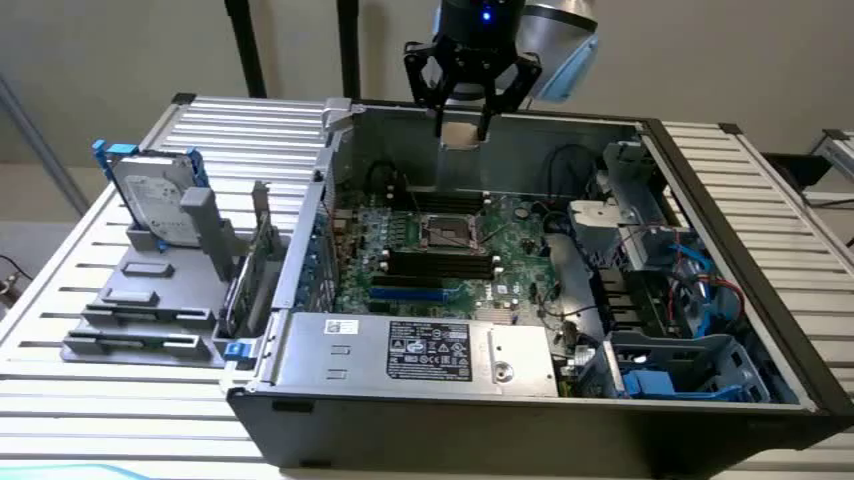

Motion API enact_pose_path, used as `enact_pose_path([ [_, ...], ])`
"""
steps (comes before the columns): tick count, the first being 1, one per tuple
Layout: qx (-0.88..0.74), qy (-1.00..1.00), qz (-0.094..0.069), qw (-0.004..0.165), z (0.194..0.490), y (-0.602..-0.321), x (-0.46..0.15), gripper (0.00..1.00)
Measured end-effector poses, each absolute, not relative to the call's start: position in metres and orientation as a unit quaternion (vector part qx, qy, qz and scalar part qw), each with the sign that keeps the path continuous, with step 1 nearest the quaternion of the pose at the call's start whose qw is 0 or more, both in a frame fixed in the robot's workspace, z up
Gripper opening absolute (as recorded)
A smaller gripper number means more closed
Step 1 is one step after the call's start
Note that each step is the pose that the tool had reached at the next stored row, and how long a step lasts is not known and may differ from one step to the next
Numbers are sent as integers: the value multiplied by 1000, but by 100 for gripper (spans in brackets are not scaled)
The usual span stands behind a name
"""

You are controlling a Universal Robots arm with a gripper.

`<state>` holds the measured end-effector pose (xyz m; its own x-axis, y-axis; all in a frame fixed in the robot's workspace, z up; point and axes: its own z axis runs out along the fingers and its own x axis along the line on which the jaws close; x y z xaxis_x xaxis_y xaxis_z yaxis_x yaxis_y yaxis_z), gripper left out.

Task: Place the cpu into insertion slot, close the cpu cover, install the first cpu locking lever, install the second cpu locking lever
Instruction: 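Place the cpu into insertion slot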

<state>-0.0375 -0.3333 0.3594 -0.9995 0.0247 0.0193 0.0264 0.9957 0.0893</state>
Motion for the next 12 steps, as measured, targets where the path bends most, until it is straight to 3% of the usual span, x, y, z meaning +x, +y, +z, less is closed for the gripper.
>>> enact_pose_path([
  [12,-13,-999,-45,9,360,-333,-37,55],
])
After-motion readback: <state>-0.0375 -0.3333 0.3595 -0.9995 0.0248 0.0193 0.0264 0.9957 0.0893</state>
